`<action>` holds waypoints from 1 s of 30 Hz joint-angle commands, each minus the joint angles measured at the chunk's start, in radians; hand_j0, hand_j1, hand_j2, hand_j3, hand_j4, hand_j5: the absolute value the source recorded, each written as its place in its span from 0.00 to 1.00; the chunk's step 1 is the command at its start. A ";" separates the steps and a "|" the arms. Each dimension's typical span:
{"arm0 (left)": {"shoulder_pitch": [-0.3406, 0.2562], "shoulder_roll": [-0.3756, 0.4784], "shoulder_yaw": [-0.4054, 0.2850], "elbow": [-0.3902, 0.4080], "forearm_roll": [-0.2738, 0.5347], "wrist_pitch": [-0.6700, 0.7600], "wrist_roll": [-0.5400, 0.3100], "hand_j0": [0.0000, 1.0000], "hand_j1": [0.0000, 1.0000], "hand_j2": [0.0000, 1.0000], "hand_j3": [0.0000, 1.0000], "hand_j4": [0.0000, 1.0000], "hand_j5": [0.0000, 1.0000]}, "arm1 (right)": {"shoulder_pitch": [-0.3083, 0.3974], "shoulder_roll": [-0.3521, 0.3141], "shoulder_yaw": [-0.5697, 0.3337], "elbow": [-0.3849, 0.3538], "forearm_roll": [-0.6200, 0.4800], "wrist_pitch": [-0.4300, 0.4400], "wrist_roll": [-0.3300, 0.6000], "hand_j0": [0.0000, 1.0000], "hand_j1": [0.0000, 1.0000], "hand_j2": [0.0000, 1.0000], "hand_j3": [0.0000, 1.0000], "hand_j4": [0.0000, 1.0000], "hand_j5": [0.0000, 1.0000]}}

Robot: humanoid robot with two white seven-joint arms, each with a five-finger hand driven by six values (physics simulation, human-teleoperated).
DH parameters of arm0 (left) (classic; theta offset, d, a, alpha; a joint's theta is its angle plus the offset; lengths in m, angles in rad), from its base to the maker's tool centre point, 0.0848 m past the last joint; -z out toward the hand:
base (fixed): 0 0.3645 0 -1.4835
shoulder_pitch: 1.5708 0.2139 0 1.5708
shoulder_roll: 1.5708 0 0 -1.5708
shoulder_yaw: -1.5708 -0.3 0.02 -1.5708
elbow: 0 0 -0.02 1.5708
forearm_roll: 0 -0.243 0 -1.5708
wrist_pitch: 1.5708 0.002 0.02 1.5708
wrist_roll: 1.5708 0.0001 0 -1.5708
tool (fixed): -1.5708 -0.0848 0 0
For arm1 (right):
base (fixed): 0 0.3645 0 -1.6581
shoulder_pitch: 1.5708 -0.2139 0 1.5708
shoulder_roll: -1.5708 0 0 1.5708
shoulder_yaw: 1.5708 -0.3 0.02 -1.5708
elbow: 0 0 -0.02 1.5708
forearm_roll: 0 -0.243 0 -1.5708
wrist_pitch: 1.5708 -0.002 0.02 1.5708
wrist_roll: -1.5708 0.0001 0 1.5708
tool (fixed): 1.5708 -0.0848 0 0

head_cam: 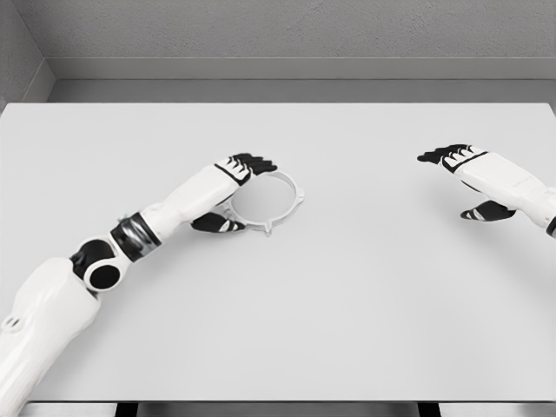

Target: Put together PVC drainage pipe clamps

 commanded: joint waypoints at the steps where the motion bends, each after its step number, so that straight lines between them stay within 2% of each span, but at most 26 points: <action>1: 0.000 0.010 0.001 -0.009 0.006 0.000 0.001 1.00 1.00 1.00 1.00 1.00 1.00 | 0.000 -0.001 0.000 0.000 -0.007 0.003 -0.001 1.00 1.00 1.00 1.00 1.00 1.00; 6: 0.015 0.063 0.002 -0.051 0.015 0.000 0.001 1.00 1.00 1.00 1.00 1.00 1.00 | 0.000 -0.001 0.000 0.000 -0.007 0.003 -0.001 1.00 1.00 1.00 1.00 1.00 1.00; 10: 0.009 0.077 0.054 -0.023 0.012 0.000 0.001 1.00 1.00 1.00 1.00 1.00 1.00 | 0.000 -0.001 0.000 0.000 -0.007 0.003 -0.001 1.00 1.00 1.00 1.00 1.00 1.00; 12: -0.003 0.091 0.076 0.017 0.012 0.000 0.001 1.00 1.00 1.00 1.00 1.00 1.00 | 0.000 -0.001 0.000 0.000 -0.007 0.003 -0.001 1.00 1.00 1.00 1.00 1.00 1.00; 15: -0.052 0.079 0.068 0.089 0.012 0.000 0.001 1.00 1.00 1.00 1.00 1.00 1.00 | 0.000 -0.001 0.000 0.000 -0.007 0.003 -0.001 1.00 1.00 1.00 1.00 1.00 1.00; 22: -0.054 0.008 0.062 0.112 0.004 0.000 0.001 1.00 1.00 1.00 1.00 1.00 1.00 | 0.000 -0.001 0.000 0.000 -0.007 0.003 -0.001 1.00 1.00 1.00 1.00 1.00 1.00; 30: -0.048 -0.003 0.056 0.109 0.000 0.000 0.001 1.00 1.00 1.00 1.00 1.00 1.00 | 0.000 -0.001 0.000 -0.002 -0.007 0.003 -0.001 1.00 1.00 1.00 1.00 1.00 1.00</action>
